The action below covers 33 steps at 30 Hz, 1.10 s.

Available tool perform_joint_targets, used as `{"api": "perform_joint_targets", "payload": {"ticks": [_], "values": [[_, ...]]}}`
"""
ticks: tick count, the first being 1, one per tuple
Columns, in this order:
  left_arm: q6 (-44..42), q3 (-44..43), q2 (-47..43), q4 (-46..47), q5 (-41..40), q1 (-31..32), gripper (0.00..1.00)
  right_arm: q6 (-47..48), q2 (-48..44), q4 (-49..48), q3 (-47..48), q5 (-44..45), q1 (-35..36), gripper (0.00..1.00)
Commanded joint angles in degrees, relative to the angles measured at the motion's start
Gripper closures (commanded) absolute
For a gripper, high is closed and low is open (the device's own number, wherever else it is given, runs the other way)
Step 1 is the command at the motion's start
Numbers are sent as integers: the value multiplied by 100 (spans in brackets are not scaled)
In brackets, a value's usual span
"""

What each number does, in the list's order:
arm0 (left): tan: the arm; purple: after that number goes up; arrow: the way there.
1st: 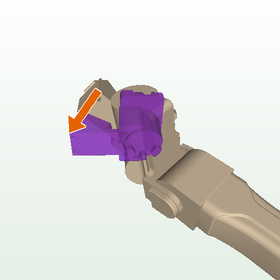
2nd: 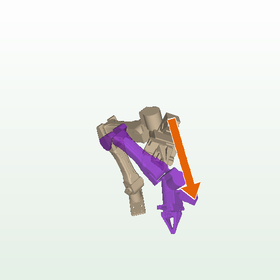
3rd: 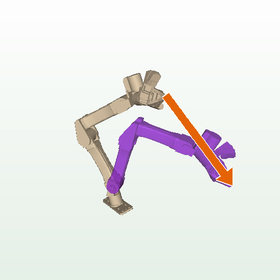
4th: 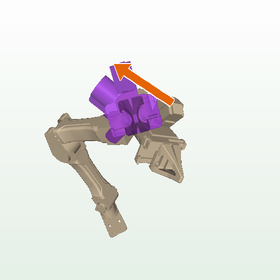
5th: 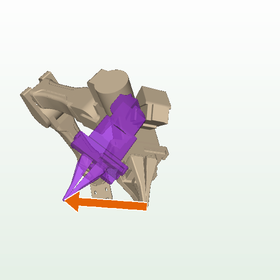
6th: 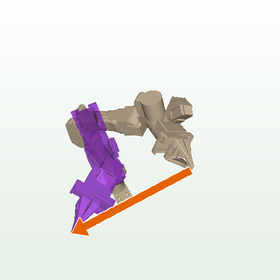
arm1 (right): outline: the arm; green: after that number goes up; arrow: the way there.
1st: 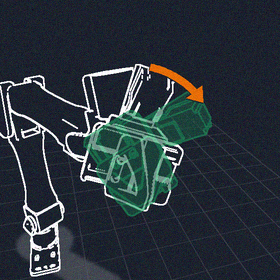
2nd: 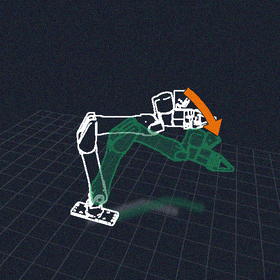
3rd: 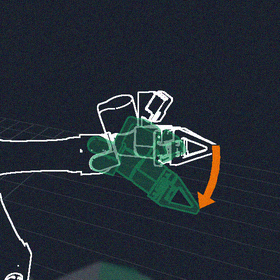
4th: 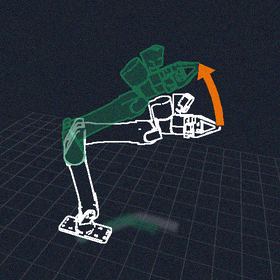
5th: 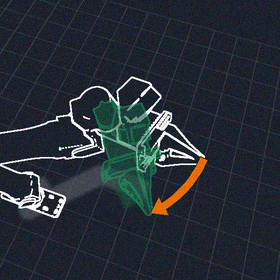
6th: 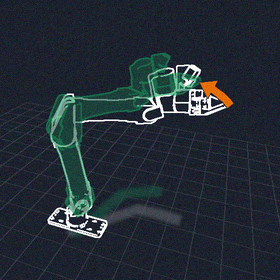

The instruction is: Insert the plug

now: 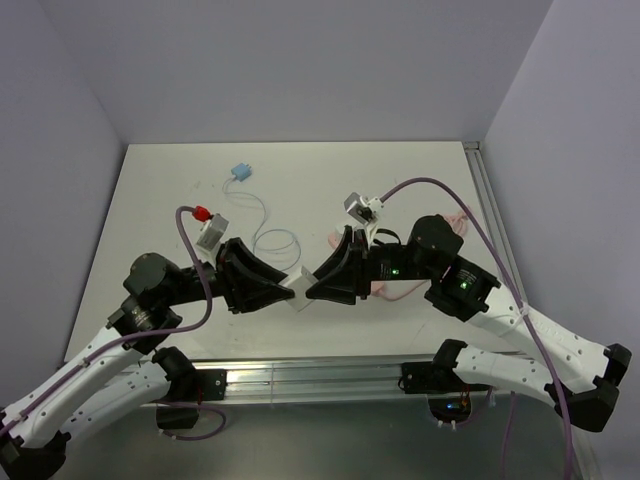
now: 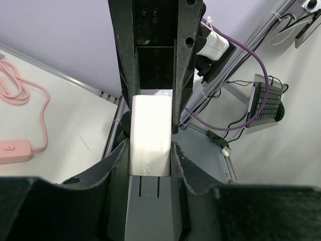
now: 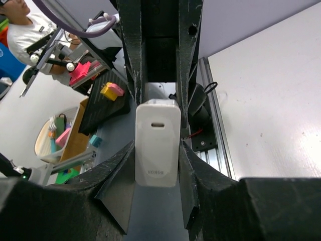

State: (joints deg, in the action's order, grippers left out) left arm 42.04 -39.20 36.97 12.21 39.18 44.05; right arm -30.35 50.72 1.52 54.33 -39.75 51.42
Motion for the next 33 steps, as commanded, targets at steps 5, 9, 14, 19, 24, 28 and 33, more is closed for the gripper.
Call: {"api": "perform_joint_targets", "payload": {"ticks": [5,9,14,19,24,28,33], "values": [[-29,-132,161,62,125,33,99,134,254,-591,518,-261,26,46],[-29,-132,144,54,108,33,99,196,368,-495,623,-314,17,46],[-73,-167,65,-52,64,25,99,196,377,-486,562,-350,26,49],[-65,-158,38,-61,64,24,99,231,439,-416,579,-490,17,51],[-100,-193,21,-96,72,33,99,240,509,-407,588,-586,26,52],[-170,-264,-6,-219,37,25,99,275,606,-337,614,-613,26,50],[-179,-272,-23,-245,29,25,99,293,676,-266,641,-587,26,48]]}}
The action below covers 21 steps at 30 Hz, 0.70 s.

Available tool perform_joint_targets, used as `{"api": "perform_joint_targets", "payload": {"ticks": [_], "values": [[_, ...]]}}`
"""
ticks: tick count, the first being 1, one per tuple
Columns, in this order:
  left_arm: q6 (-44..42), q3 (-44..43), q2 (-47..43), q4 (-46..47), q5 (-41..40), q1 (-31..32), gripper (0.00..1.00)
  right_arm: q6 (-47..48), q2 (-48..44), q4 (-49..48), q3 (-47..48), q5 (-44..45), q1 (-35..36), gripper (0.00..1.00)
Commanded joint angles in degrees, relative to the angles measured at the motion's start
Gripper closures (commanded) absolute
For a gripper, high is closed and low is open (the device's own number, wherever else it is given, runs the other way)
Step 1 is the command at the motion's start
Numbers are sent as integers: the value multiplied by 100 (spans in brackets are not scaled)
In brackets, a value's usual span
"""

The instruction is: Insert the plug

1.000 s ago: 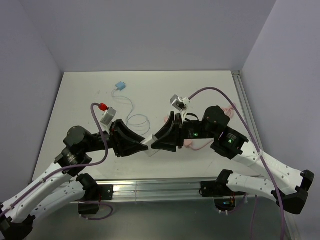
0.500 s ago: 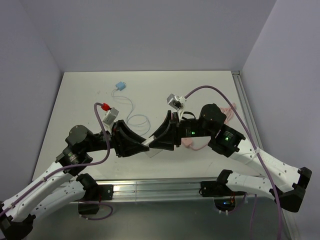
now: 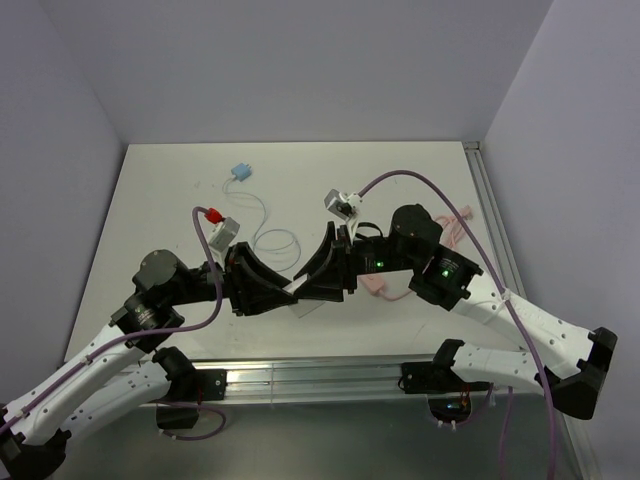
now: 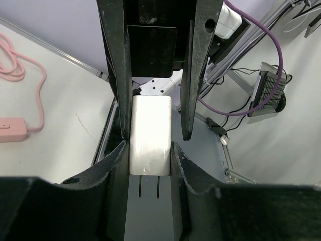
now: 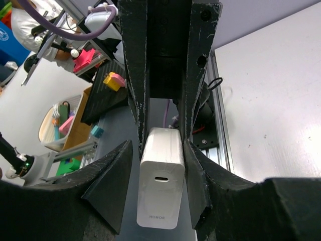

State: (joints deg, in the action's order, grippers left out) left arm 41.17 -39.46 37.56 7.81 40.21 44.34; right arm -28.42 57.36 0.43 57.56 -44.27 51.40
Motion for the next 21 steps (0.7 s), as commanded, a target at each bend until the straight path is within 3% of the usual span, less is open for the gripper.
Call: {"api": "perform_joint_targets", "payload": {"ticks": [1,13,21], "values": [[-100,-237,-91,203,-66,-4,99,126,20,-131,326,-91,28,47],[-74,-264,-126,212,-83,-4,100,250,-138,63,124,50,28,44],[-91,-299,-153,150,-101,-4,99,267,-94,63,168,-20,28,56]]}}
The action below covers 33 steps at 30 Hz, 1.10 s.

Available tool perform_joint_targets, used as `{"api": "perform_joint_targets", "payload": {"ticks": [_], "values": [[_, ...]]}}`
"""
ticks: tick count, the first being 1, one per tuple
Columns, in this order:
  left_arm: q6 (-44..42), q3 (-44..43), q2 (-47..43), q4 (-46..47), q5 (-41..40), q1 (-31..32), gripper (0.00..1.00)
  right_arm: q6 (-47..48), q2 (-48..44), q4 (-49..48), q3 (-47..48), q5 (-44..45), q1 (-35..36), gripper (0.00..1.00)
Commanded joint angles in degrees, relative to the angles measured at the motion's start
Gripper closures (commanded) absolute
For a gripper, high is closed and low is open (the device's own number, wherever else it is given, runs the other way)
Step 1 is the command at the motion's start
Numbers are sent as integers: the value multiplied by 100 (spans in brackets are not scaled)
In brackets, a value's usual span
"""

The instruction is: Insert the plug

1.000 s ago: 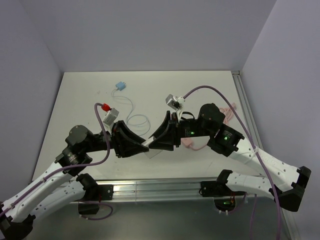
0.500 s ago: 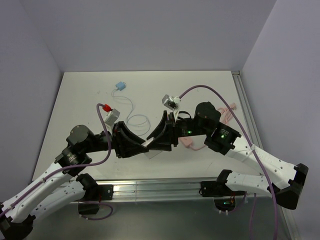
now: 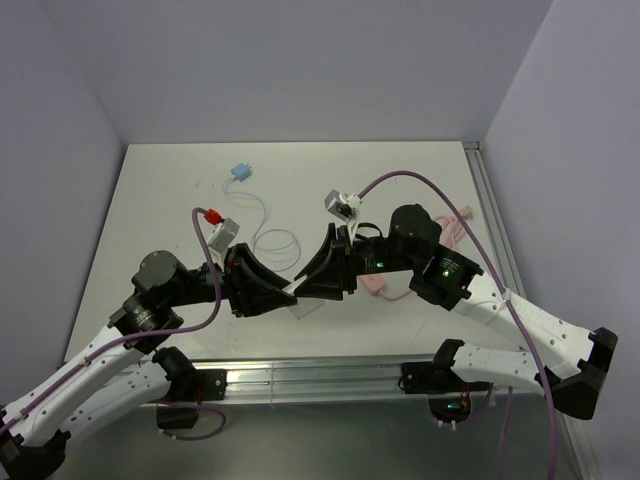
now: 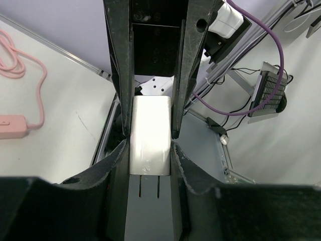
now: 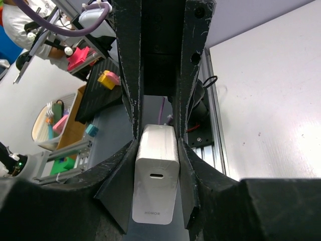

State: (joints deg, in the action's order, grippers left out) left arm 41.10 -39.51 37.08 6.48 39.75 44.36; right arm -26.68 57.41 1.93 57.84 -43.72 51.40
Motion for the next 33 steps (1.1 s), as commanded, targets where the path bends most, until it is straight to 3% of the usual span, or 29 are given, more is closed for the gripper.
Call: {"api": "perform_joint_targets", "payload": {"ticks": [1,7,12,20,23,25,26,28,29,30,31,32,33], "values": [[-85,-303,-113,284,-63,-6,99,127,-81,-62,148,-75,20,57],[-102,-321,-105,275,-63,-6,99,136,-63,-53,113,-66,28,56],[-120,-321,-105,257,-63,-6,99,171,-28,9,131,-84,28,49],[-120,-321,-148,240,-55,3,99,172,7,9,104,-145,28,50],[-111,-329,-140,266,-29,-6,99,154,34,-53,122,-215,28,57],[-111,-330,-131,257,-20,-6,99,145,95,-27,139,-233,28,77],[-111,-330,-122,257,-20,-6,99,189,121,34,183,-189,28,100],[-146,-356,-113,222,-37,-6,99,215,78,79,183,65,20,100],[-164,-400,-96,144,-89,-6,96,181,52,53,157,135,28,100],[-216,-452,-78,-144,-334,-6,83,189,8,79,148,258,28,100],[-321,-505,-78,-251,-467,-6,65,224,-27,297,183,398,28,100],[-366,-523,-113,-366,-633,-6,32,346,-37,421,244,583,20,100],[-418,-549,-139,-523,-1035,-6,14,382,-28,544,271,724,2,100]]}}
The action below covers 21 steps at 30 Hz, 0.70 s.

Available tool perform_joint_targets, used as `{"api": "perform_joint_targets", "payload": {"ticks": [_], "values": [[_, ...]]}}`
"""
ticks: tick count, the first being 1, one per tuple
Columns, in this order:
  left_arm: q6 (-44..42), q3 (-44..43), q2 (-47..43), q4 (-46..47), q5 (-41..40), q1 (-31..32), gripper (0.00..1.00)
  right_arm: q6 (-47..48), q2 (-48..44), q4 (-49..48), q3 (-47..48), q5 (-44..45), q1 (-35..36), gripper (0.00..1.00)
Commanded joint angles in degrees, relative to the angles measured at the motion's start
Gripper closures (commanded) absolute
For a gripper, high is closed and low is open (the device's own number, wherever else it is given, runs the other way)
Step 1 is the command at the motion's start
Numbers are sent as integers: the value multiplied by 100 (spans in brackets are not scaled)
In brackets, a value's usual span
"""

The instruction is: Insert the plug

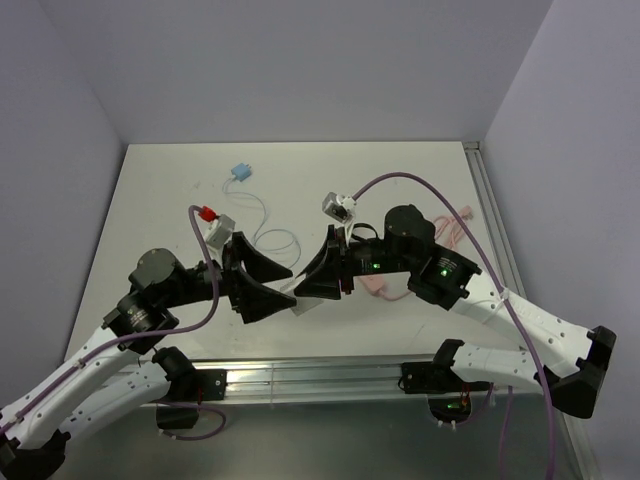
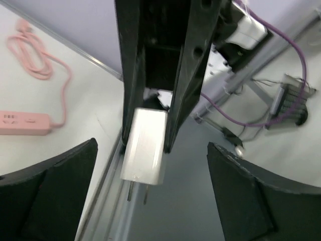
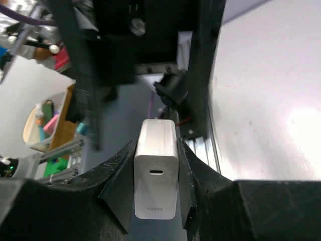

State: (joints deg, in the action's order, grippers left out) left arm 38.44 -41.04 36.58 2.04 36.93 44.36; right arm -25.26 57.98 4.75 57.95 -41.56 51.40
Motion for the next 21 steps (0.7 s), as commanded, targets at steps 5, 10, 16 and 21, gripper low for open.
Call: {"api": "perform_joint_targets", "payload": {"ticks": [5,10,16,21], "values": [[-276,-730,-221,-1757,-3336,-6,1,459,-15,1324,304,1191,-453,100],[-126,-828,-195,-2604,-5010,-6,1,1319,371,2828,594,2783,-719,100],[-328,-485,-502,-2165,-4915,-6,3,1970,1557,4206,1647,4488,-736,100],[-293,-186,-485,-1796,-4537,-6,4,2340,2769,4885,2457,4859,-903,100]]}}
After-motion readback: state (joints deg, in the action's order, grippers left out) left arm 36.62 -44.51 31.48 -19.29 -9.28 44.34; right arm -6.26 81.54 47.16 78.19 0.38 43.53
